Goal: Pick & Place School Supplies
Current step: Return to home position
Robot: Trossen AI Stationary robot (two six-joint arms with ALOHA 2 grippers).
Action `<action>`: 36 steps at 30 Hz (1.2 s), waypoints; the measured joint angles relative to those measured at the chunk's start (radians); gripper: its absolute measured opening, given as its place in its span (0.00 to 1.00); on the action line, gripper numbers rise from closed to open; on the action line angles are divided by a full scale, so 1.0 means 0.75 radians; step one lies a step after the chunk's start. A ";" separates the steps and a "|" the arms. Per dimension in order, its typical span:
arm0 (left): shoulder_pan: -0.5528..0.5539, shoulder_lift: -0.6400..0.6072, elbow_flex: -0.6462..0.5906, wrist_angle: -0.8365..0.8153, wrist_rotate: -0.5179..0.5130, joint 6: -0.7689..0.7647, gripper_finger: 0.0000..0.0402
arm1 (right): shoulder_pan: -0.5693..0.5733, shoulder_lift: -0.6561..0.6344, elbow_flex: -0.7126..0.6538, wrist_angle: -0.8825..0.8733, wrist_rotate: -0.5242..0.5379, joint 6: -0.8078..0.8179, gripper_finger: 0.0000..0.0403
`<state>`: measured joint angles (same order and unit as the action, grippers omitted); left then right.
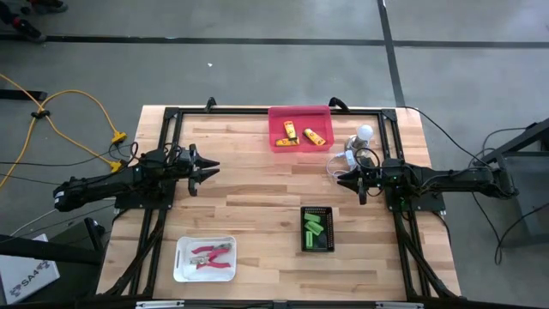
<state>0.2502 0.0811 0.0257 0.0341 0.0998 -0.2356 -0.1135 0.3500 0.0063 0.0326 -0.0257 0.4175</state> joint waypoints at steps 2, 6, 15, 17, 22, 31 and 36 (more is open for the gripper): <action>0.000 0.000 0.000 0.000 0.000 0.000 0.30 | 0.000 0.000 0.000 0.000 0.000 0.000 0.23; 0.000 0.000 0.000 0.000 0.000 0.000 0.30 | 0.000 0.000 0.000 0.000 0.000 0.000 0.23; 0.000 0.000 0.000 0.000 0.000 -0.001 0.30 | 0.000 0.000 0.000 0.000 0.000 0.000 0.23; 0.000 0.000 0.000 0.000 0.000 0.000 0.30 | 0.000 0.000 0.000 0.000 0.000 0.000 0.23; 0.000 0.000 0.000 0.000 0.000 -0.001 0.30 | 0.000 0.000 0.000 0.000 0.000 0.000 0.23; 0.000 0.000 0.000 0.000 0.000 0.000 0.30 | 0.000 0.000 0.000 0.000 0.000 0.000 0.23; 0.000 0.000 0.000 0.001 0.000 0.000 0.30 | 0.000 0.000 0.000 0.000 0.000 0.001 0.23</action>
<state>0.2501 0.0811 0.0257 0.0345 0.1000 -0.2358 -0.1135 0.3500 0.0063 0.0326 -0.0258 0.4179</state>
